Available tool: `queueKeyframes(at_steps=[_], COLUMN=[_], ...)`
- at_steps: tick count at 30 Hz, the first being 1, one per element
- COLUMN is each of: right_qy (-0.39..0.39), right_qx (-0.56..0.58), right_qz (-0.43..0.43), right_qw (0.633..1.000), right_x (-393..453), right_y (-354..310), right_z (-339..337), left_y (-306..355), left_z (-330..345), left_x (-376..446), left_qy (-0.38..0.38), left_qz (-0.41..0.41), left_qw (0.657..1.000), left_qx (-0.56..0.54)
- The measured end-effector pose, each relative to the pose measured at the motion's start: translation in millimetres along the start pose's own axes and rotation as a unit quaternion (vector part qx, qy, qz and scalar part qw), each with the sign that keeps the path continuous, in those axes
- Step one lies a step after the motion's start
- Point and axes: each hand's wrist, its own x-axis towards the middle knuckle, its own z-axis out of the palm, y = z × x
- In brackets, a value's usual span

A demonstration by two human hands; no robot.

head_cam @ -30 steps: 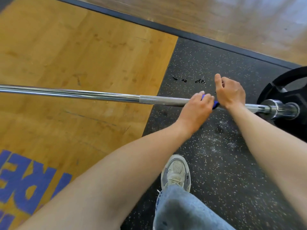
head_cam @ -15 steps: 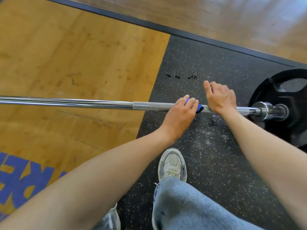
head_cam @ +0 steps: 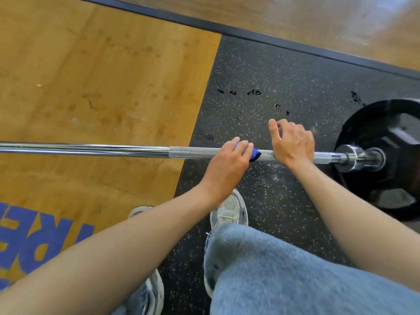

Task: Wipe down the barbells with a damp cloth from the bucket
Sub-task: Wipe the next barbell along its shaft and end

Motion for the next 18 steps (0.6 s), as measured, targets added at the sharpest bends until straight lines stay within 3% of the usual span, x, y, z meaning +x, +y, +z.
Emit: queueKeyframes(at_steps=[4,12,18], right_qy=[-0.006,0.034,0.057], right_qx=[0.018,0.042,0.043], right_qz=[0.026,0.049,0.057], right_qw=[0.999,0.997,0.996], right_x=[-23.7,-74.7,-105.6], right_y=[0.0,1.3,1.1], right_z=[-3.0,-5.0,-4.8], left_y=[9.6,-56.1,7.5], left_z=[-0.6,-29.6,-5.6], left_x=[-7.8,-90.7,-63.1], left_qy=[0.001,-0.014,0.004], left_qz=[0.023,0.051,0.089], left_qw=[1.0,0.999,0.994], left_qx=[-0.018,0.012,-0.058])
